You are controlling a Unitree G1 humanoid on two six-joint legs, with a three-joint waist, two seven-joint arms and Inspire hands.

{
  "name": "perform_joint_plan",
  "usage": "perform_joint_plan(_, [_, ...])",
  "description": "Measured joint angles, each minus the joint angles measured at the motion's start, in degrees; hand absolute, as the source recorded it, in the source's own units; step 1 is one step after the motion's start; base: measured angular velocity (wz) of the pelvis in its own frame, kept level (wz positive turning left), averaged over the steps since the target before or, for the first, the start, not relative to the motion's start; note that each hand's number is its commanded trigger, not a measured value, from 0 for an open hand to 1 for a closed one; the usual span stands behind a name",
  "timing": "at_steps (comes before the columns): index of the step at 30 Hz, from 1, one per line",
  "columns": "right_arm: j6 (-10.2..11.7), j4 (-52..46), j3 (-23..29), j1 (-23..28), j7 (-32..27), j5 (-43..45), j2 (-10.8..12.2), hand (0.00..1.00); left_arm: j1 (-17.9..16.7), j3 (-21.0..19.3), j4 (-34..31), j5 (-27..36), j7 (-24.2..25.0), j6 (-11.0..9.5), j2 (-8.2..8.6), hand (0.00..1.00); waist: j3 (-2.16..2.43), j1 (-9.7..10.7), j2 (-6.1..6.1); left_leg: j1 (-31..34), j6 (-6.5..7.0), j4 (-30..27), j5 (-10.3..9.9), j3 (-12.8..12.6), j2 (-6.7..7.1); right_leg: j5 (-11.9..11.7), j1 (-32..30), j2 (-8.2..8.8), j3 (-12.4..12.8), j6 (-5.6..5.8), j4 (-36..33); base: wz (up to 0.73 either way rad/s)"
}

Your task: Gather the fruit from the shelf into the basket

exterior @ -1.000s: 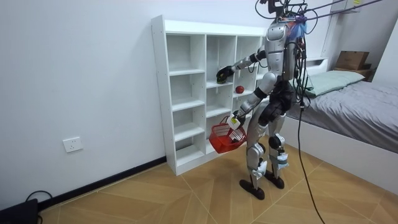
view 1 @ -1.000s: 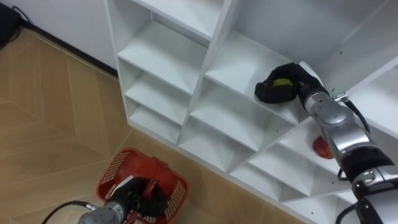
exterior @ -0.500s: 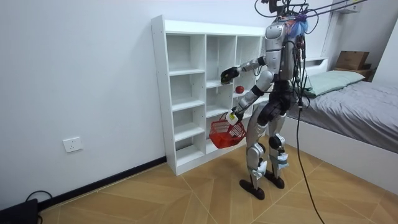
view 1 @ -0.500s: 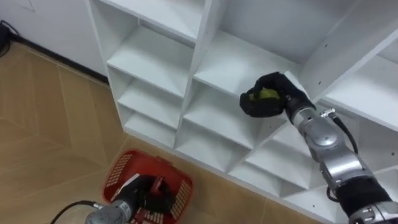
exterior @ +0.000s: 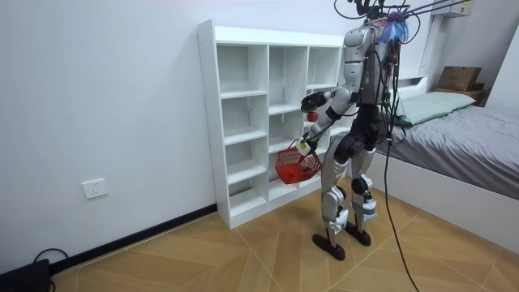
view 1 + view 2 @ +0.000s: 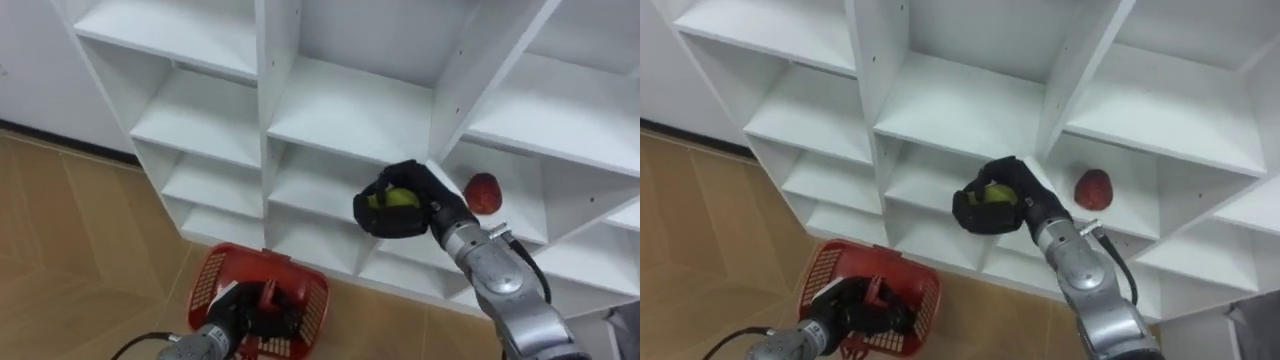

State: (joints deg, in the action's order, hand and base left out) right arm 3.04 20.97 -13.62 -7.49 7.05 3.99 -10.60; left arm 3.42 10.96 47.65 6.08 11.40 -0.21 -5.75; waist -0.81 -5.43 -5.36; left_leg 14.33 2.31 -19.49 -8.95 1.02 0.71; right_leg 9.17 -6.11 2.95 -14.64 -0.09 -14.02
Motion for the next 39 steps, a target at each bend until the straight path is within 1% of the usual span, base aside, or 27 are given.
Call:
perform_joint_plan(2, [0.0, -0.1, -0.4, 0.4, 0.2, 1.1, 0.4, 1.0, 0.0, 0.0, 0.0, 0.0, 0.0, -0.1, 0.05, 1.0, 0.14, 0.6, 0.55, -0.2, 0.0, 0.0, 0.0, -0.4, -0.04, 0.0, 0.0, -0.03, 0.3, -0.01, 0.0, -0.06])
perform_joint_plan(4, [0.0, -0.2, -0.4, 1.2, 0.3, 1.1, 1.2, 1.0, 0.0, -0.1, 0.0, 0.0, 0.1, -0.3, 0.07, 1.0, 0.17, 0.6, 0.78, -0.8, -0.05, 0.3, 0.0, -0.7, -0.01, 0.0, 0.3, 0.0, 0.5, -0.01, 0.0, -0.08])
perform_joint_plan(6, [0.3, -0.1, -0.5, 1.9, 0.5, 1.1, 1.8, 1.0, 0.0, -0.1, -0.4, 0.1, 0.1, -1.0, -0.14, 1.0, 0.06, 1.1, 0.99, -1.0, -0.07, 0.3, 0.1, -0.8, -0.08, 0.0, 0.6, -0.02, 0.5, -0.02, 0.4, 0.0])
perform_joint_plan(9, [0.7, 0.3, -0.6, 2.5, 0.6, 1.1, 1.9, 1.0, 0.0, 0.0, -0.4, 0.5, 0.1, -2.0, 0.06, 1.0, 0.07, 1.7, 1.26, -0.9, -0.04, 0.4, 0.0, -1.0, -0.06, 0.0, 0.4, 0.1, 0.6, 0.01, 0.4, 0.0])
perform_joint_plan(11, [0.7, 0.9, -0.9, 2.7, 0.6, 1.0, 2.0, 1.0, 0.0, 0.0, -0.4, 1.3, 0.1, -2.3, 0.07, 1.0, 0.05, 1.9, 1.31, -0.9, -0.03, 0.5, 0.0, -1.1, -0.05, 0.0, 0.4, 0.13, 0.6, 0.03, 0.5, -0.03])
perform_joint_plan(13, [0.8, 1.9, -1.1, 2.7, 0.6, 1.0, 2.0, 1.0, 0.0, 0.0, -0.5, 2.3, 0.1, -2.5, 0.35, 1.0, 0.04, 1.8, 1.45, -0.9, -0.01, 0.7, 0.0, -1.7, -0.12, 0.0, 0.1, 0.1, 1.2, 0.03, 0.4, -0.1])
perform_joint_plan(14, [1.2, 3.2, -1.1, 2.7, 0.4, 1.0, 2.0, 1.0, 0.0, 0.1, -0.5, 3.4, 0.1, -2.5, 0.58, 1.0, 0.07, 1.8, 1.68, -1.0, 0.01, 0.8, 0.0, -1.8, -0.13, 0.0, 0.1, 0.15, 1.5, 0.06, 0.3, -0.1])
perform_joint_plan(18, [1.3, 8.3, -1.5, 2.7, -0.7, 1.1, 2.0, 1.0, 0.0, 0.7, -0.4, 3.6, 0.1, -4.3, 0.86, 1.0, -0.03, 1.8, 2.05, -1.4, 0.03, 1.3, 0.0, -2.5, -0.17, 0.1, -0.3, 0.25, 2.0, 0.19, -0.1, -0.08])
perform_joint_plan(20, [1.3, 9.4, -1.5, 2.7, -1.2, 1.4, 2.1, 1.0, 0.0, 0.6, -0.4, 3.6, 0.1, -4.8, 0.97, 1.0, -0.13, 1.9, 2.19, -0.8, 0.03, 1.3, 0.0, -2.5, -0.15, 0.3, -1.1, 0.4, 2.0, 0.14, -0.8, -0.05])
perform_joint_plan(23, [1.3, 10.0, -1.4, 2.7, -2.5, 2.6, 2.1, 1.0, 0.0, 0.8, -1.1, 3.6, 0.2, -4.8, 1.11, 1.0, -0.18, 2.1, 2.27, 0.3, 0.04, 0.7, 0.0, -2.4, -0.12, 0.4, -1.9, 0.3, 2.0, 0.11, -0.7, 0.03])
perform_joint_plan(25, [1.3, 10.7, -1.5, 2.9, -3.4, 2.6, 2.1, 1.0, 0.0, 1.9, -1.9, 4.2, 0.2, -4.8, 1.05, 1.0, -0.22, 2.1, 2.33, 0.4, 0.05, 0.7, 0.0, -2.3, -0.14, 0.4, -2.1, 0.32, 2.1, 0.11, -0.7, 0.02])
perform_joint_plan(27, [1.7, 12.2, -1.5, 2.8, -3.9, 2.6, 2.2, 1.0, 0.0, 3.0, -2.6, 5.7, 0.4, -4.9, 0.61, 1.0, -0.46, 1.9, 2.7, 0.4, 0.1, 0.8, 0.0, -2.4, -0.11, 0.4, -2.1, 0.37, 2.0, 0.13, -0.6, 0.0])
perform_joint_plan(29, [2.3, 13.5, -1.7, 2.7, -4.7, 2.6, 2.3, 1.0, 0.0, 3.9, -3.3, 5.7, 0.5, -5.1, 0.41, 1.0, -0.6, 1.9, 2.99, 0.6, 0.1, 0.9, 0.0, -2.3, -0.08, 0.4, -2.3, 0.41, 1.9, 0.16, -0.6, 0.0])
perform_joint_plan(30, [2.5, 14.3, -1.9, 2.5, -5.0, 2.6, 2.3, 1.0, 0.0, 4.1, -3.4, 5.8, 0.6, -5.1, 0.03, 1.0, -0.57, 2.0, 3.05, 0.7, 0.1, 0.9, 0.0, -2.3, -0.08, 0.4, -2.4, 0.43, 1.9, 0.16, -0.6, 0.0])
perform_joint_plan(32, [2.5, 17.3, -2.0, 1.7, -5.5, 2.6, 2.2, 1.0, 0.1, 5.0, -3.8, 8.0, 0.7, -5.1, -0.29, 1.0, -0.55, 2.0, 3.12, 1.0, 0.1, 1.0, 0.0, -2.4, -0.09, 0.4, -2.8, 0.43, 1.8, 0.17, -0.5, 0.0])
perform_joint_plan(39, [2.5, 20.7, -1.9, 0.4, -6.1, 2.6, 2.1, 1.0, 0.4, 5.1, -3.8, 9.6, 0.8, -5.1, -0.23, 1.0, -0.56, 2.1, 3.19, 1.0, 0.1, 1.6, 0.0, -2.6, -0.07, 0.4, -3.2, 0.53, 1.9, 0.22, -0.5, 0.0])
